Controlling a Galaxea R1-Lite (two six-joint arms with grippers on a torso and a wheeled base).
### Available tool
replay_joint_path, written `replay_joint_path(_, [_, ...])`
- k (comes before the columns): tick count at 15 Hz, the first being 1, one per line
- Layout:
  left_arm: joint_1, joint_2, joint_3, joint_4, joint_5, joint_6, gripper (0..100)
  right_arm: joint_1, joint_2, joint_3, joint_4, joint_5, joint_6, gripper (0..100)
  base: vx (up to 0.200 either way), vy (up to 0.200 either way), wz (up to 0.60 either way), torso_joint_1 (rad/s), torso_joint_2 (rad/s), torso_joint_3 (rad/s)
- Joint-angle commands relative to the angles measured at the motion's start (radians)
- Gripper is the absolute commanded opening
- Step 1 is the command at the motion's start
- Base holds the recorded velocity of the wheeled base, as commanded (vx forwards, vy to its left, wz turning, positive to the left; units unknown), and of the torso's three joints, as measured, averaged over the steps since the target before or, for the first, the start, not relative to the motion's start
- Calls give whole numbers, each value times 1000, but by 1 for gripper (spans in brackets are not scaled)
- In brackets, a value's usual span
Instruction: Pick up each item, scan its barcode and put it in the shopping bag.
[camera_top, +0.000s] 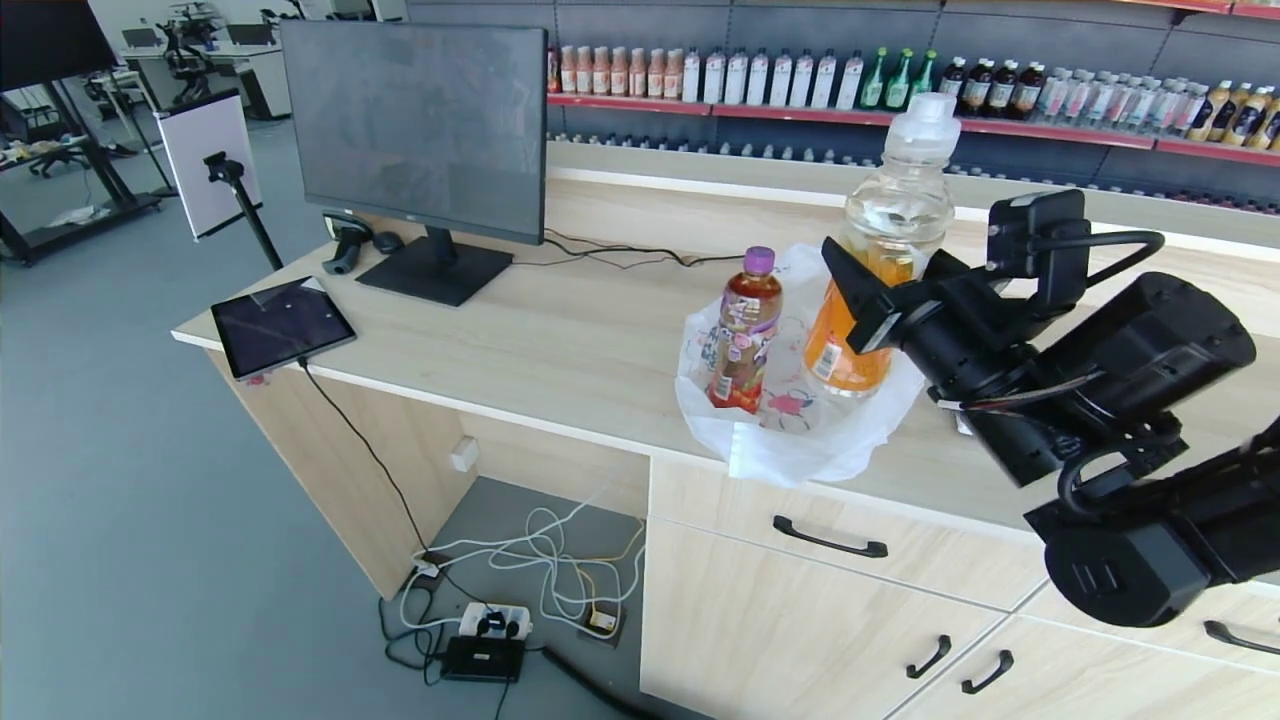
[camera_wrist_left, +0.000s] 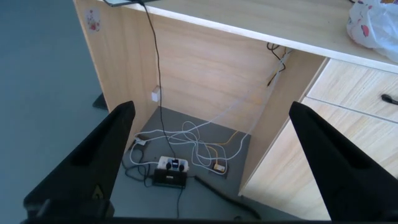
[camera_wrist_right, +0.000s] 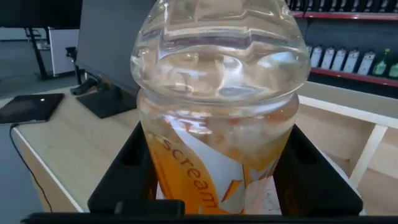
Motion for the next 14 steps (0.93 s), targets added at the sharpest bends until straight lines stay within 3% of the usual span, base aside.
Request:
replay_joint_path(1, [-1, 0, 0, 0, 0, -1, 100, -6, 77, -59, -1, -33, 7, 0, 0, 0, 0, 0, 0, 0])
replay_joint_path(6, [0, 0, 0, 0, 0, -1, 100, -88, 175, -155, -1, -40, 9, 0, 0, 0, 0, 0, 0, 0])
replay_joint_path(14, [-1, 0, 0, 0, 0, 1, 100, -121, 282, -249, -1, -39, 33, 0, 0, 0, 0, 0, 0, 0])
